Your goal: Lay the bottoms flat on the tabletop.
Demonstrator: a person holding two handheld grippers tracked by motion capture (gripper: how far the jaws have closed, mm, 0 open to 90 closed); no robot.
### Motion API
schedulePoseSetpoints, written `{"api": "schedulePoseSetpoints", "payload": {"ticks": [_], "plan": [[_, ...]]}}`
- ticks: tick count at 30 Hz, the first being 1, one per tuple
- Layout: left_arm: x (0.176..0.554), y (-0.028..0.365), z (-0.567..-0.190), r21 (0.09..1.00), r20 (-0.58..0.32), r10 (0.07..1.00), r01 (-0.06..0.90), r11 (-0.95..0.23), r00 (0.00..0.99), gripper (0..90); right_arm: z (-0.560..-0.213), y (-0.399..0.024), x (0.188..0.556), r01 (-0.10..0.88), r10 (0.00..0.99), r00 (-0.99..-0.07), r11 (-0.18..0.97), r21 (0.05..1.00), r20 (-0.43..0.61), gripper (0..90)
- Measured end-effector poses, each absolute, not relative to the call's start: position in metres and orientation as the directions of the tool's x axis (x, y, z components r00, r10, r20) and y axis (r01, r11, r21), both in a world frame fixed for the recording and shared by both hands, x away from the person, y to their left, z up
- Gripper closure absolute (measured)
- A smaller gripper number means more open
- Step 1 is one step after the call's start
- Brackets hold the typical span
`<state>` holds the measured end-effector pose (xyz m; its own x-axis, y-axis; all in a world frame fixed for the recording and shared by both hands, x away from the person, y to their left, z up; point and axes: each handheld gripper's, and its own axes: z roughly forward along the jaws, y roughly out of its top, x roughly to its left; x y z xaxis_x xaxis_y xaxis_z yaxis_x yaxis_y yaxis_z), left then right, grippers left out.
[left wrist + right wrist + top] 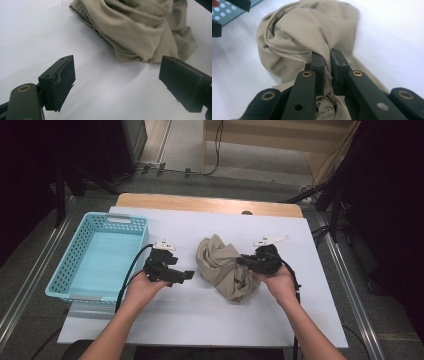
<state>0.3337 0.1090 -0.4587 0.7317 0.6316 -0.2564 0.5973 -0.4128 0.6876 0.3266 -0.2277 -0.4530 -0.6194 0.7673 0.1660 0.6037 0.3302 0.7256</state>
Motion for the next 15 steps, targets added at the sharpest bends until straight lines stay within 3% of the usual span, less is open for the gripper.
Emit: {"api": "schedulePoseSetpoints", "payload": {"ticks": [15], "plan": [[0.338,0.095,-0.460,0.686,-0.274,0.614,0.597,-0.415,0.741,13.7,-0.433,-0.302,0.311,0.632,0.850,-0.494,0.209,0.747,0.181,82.6]]}}
